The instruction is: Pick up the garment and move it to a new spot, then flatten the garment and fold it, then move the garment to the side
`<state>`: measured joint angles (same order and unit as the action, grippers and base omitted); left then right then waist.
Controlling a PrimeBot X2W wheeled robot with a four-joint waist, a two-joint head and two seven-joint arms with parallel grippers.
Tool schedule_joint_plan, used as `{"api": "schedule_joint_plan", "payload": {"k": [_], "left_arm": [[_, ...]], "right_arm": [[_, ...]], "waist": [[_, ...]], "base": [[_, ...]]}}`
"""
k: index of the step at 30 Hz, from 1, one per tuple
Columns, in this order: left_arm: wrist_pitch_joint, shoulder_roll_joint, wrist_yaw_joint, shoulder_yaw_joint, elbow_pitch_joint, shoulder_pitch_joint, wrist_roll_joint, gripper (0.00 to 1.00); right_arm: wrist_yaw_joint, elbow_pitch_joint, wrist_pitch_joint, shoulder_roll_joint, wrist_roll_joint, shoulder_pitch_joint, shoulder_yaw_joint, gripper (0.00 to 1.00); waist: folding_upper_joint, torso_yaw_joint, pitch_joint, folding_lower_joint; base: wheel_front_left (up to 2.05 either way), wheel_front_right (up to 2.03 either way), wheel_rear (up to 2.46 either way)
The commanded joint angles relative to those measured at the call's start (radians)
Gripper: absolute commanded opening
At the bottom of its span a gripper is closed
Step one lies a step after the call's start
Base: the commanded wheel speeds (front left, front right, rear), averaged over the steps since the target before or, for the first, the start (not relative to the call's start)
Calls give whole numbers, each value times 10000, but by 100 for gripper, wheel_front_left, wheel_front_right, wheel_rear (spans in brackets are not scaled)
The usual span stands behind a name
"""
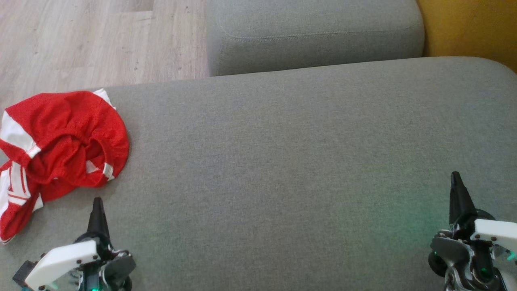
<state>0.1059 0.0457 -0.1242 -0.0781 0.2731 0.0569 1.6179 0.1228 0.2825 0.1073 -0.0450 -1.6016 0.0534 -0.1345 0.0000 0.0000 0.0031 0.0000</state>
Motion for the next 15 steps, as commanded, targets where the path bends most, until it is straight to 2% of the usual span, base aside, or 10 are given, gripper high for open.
{"api": "schedule_joint_plan", "payload": {"k": [1, 9, 10, 15], "left_arm": [[70, 45, -65, -353, -283, 510, -90, 0], [70, 45, -65, -353, -283, 510, -90, 0], [-7, 2, 8, 12, 76, -13, 1, 100], [-68, -12, 10, 129, 522, -241, -38, 100]], "right_arm": [[79, -378, 56, -52, -74, 545, 211, 0], [79, -378, 56, -52, -74, 545, 211, 0], [0, 76, -2, 2, 1, -20, 7, 100], [-1, 523, -51, 31, -8, -268, 91, 100]], "waist": [[0, 0, 0, 0], [0, 0, 0, 0], [0, 0, 0, 0], [0, 1, 4, 0]], "base": [[0, 0, 0], [0, 0, 0], [0, 0, 0], [0, 0, 0]]}}
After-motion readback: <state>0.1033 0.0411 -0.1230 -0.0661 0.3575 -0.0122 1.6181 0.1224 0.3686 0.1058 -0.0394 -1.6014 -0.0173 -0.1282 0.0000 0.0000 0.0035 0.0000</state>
